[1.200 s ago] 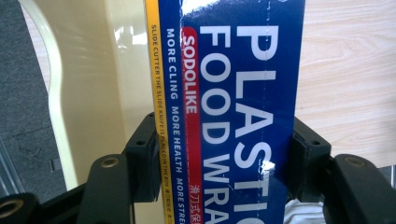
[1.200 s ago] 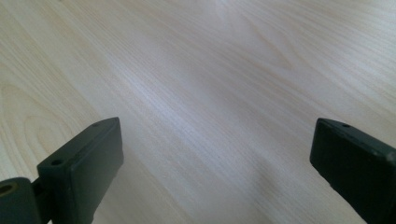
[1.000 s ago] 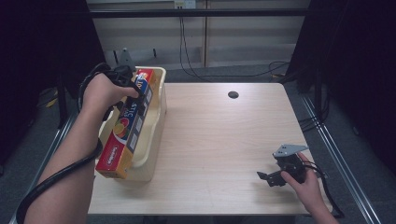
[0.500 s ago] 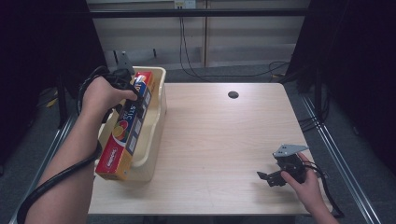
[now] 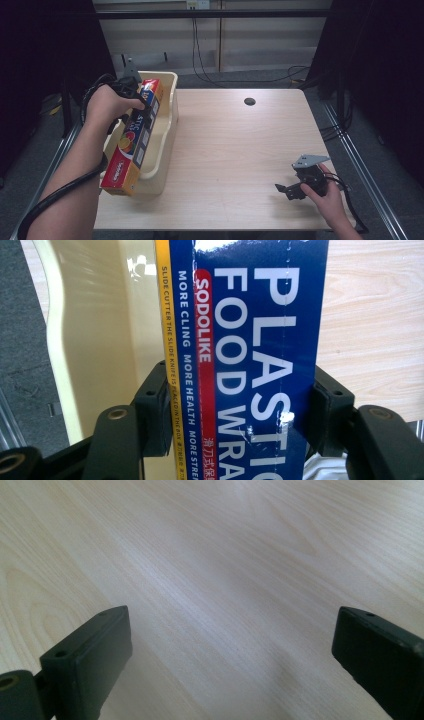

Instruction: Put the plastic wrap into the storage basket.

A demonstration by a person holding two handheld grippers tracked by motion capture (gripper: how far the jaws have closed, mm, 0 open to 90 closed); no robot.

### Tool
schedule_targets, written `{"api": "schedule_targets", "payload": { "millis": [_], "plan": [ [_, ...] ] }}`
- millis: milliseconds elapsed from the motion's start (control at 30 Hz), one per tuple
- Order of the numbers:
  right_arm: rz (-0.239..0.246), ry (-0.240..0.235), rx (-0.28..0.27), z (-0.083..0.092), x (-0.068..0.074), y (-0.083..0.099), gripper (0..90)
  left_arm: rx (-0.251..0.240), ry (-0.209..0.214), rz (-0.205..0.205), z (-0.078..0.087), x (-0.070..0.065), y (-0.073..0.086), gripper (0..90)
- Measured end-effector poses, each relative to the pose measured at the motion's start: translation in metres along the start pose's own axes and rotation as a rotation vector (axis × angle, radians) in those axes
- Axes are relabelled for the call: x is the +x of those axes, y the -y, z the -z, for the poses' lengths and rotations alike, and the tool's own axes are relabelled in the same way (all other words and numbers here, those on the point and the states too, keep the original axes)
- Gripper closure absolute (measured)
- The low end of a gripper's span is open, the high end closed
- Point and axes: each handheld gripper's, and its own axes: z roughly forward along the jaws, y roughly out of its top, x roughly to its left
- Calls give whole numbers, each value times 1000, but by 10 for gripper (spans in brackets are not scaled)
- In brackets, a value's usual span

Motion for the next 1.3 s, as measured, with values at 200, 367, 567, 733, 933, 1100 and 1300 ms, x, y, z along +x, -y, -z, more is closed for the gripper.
{"api": "schedule_targets", "payload": {
  "millis": [200,367,567,733,933,1100,1300],
  "plan": [
    [4,2,0,0,0,0,29,2,-11,0,-3,2,1,408],
    [3,-1,1,0,1,0,29,9,-1,3,-7,3,1,407],
    [4,3,0,0,1,-1,29,4,-3,4,-13,5,0,407],
    [3,-3,1,-1,1,-1,29,11,-3,13,-20,6,-1,406],
    [0,-1,4,0,2,-1,29,5,-1,13,-24,6,-1,404],
    [5,-10,4,0,1,-1,29,-1,-3,21,-27,7,-2,403],
    [6,-9,4,0,1,-1,29,2,-7,24,-33,4,-3,403]
  ]
}}
